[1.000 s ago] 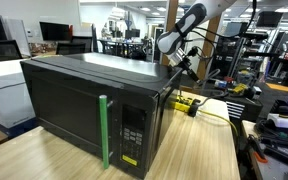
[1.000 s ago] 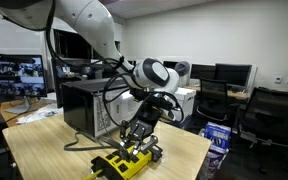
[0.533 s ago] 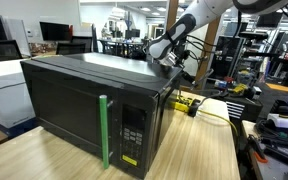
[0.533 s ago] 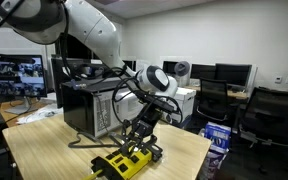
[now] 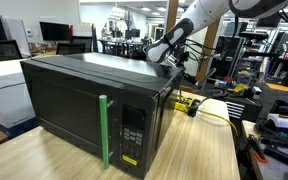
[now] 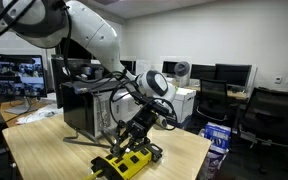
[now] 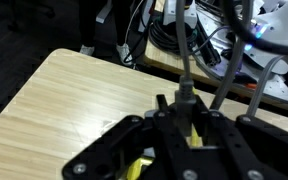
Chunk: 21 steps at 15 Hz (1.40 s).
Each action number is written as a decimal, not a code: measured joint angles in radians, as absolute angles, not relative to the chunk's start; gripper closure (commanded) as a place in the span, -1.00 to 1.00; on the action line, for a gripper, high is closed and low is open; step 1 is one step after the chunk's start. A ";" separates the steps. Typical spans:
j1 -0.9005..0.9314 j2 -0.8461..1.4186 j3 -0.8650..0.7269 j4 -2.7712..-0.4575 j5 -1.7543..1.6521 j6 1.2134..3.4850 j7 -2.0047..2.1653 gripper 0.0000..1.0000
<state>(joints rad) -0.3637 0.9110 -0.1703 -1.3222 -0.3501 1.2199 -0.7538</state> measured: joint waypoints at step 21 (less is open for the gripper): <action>-0.349 1.015 -0.169 -1.238 -0.405 1.213 -0.646 0.86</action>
